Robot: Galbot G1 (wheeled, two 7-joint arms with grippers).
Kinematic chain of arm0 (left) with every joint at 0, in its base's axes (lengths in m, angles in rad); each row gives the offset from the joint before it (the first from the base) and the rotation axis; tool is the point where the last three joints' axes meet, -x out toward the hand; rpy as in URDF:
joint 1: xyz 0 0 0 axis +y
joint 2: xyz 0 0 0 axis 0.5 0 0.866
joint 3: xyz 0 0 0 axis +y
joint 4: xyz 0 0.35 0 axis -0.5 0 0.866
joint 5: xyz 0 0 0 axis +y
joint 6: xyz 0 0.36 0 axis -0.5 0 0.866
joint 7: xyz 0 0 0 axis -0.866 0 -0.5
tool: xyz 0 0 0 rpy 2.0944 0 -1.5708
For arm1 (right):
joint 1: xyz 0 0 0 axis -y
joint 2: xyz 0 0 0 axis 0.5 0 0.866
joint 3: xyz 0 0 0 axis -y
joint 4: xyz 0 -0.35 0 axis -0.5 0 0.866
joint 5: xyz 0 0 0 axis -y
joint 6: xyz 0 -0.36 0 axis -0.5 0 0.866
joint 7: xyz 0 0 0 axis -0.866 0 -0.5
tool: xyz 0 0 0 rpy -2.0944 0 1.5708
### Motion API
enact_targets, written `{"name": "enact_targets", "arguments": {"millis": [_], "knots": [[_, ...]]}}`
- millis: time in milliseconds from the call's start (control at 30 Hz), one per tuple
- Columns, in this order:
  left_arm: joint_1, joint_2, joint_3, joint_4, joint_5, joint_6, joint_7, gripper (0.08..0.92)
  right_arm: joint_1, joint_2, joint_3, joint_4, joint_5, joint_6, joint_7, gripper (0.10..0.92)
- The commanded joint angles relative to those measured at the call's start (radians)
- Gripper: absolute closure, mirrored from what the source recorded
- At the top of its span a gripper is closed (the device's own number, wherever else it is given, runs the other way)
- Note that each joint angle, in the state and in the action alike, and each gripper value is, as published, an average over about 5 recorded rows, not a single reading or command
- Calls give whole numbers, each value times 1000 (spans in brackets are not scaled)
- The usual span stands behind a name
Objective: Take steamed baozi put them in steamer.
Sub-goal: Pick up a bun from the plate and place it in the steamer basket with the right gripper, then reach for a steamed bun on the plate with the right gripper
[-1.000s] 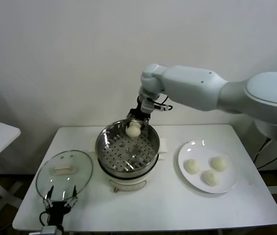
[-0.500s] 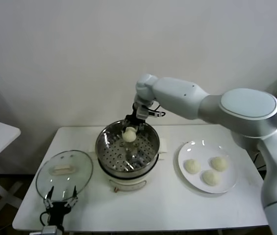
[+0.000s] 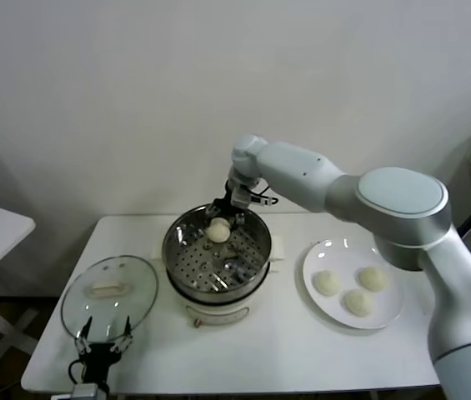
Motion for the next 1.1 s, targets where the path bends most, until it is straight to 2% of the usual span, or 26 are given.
{"name": "enact_targets", "arguments": {"millis": [33, 167, 367, 500, 600, 733, 933, 1100], "knots": [[1, 1, 0, -5, 1, 2, 0, 177, 11, -23, 8, 23, 24, 35, 5, 273], [2, 0, 3, -7, 1, 2, 1, 177, 86, -82, -31, 109, 171, 15, -26, 214], [3, -1, 8, -9, 3, 2, 0, 177, 145, -179, -47, 218, 263, -25, 8, 203], [9, 3, 3, -16, 1, 3, 0, 177, 208, -284, -89, 308, 385, -129, 5, 203], [11, 4, 1, -18, 0, 3, 0, 177, 296, -384, -208, 401, 542, -277, -2, 203], [10, 4, 5, -19, -1, 3, 0, 177, 385, -513, -334, 508, 686, -563, -9, 203], [5, 7, 8, -16, -3, 3, 0, 177, 465, -665, -429, 629, 772, -896, -50, 203], [3, 8, 7, -15, -5, 2, 0, 177, 485, -765, -486, 741, 803, -1087, -44, 203]]}}
